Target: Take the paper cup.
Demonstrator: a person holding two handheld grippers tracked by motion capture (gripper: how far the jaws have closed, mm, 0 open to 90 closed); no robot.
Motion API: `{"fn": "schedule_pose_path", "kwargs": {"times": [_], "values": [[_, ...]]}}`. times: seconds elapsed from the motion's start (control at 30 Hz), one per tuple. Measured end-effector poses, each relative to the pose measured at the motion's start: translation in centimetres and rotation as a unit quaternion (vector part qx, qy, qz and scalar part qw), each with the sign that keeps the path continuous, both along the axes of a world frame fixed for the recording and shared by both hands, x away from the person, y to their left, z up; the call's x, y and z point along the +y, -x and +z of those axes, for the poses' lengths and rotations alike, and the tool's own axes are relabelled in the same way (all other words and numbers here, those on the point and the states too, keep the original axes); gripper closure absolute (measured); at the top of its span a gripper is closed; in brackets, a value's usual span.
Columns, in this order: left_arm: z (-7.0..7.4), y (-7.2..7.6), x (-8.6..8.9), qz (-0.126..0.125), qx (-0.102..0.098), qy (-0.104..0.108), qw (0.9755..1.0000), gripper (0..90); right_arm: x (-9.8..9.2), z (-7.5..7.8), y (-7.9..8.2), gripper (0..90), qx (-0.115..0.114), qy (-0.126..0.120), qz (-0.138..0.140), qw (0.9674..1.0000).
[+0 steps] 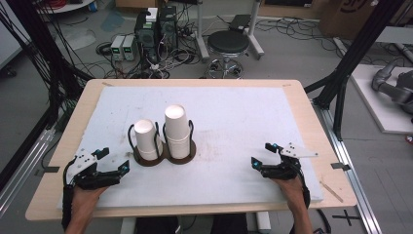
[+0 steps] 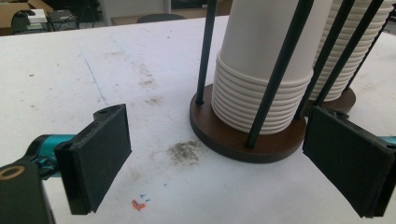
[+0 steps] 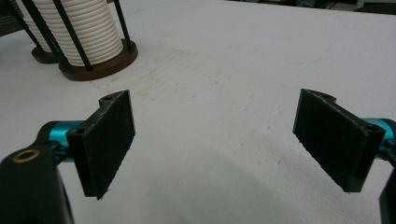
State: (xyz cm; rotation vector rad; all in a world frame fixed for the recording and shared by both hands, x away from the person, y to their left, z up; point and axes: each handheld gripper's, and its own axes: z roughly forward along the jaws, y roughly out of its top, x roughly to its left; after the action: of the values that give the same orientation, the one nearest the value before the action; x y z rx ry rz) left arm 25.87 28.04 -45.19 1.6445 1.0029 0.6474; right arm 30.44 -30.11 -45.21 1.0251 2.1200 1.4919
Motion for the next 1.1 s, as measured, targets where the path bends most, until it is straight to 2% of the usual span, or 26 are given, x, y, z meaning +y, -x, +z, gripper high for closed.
{"fn": "schedule_pose_path", "kwargs": {"times": [0.5,0.77,0.93,1.1], "values": [[0.0,0.1,0.0,-0.001,-0.005,0.000,1.0000,7.6,0.0,0.0,0.0,13.1,0.003,-0.001,0.002,1.0000],[0.1,0.1,0.1,-0.008,0.002,0.003,1.0000,7.6,0.0,0.0,0.0,13.1,0.001,-0.001,0.000,1.0000],[0.8,0.1,0.1,-0.011,-0.008,0.008,0.9999,7.6,0.0,0.0,0.0,13.1,0.005,-0.003,-0.001,1.0000],[1.7,0.2,0.2,-0.014,-0.015,0.003,0.9998,7.6,-0.1,0.0,-0.1,13.1,0.006,-0.003,-0.001,1.0000]]}}
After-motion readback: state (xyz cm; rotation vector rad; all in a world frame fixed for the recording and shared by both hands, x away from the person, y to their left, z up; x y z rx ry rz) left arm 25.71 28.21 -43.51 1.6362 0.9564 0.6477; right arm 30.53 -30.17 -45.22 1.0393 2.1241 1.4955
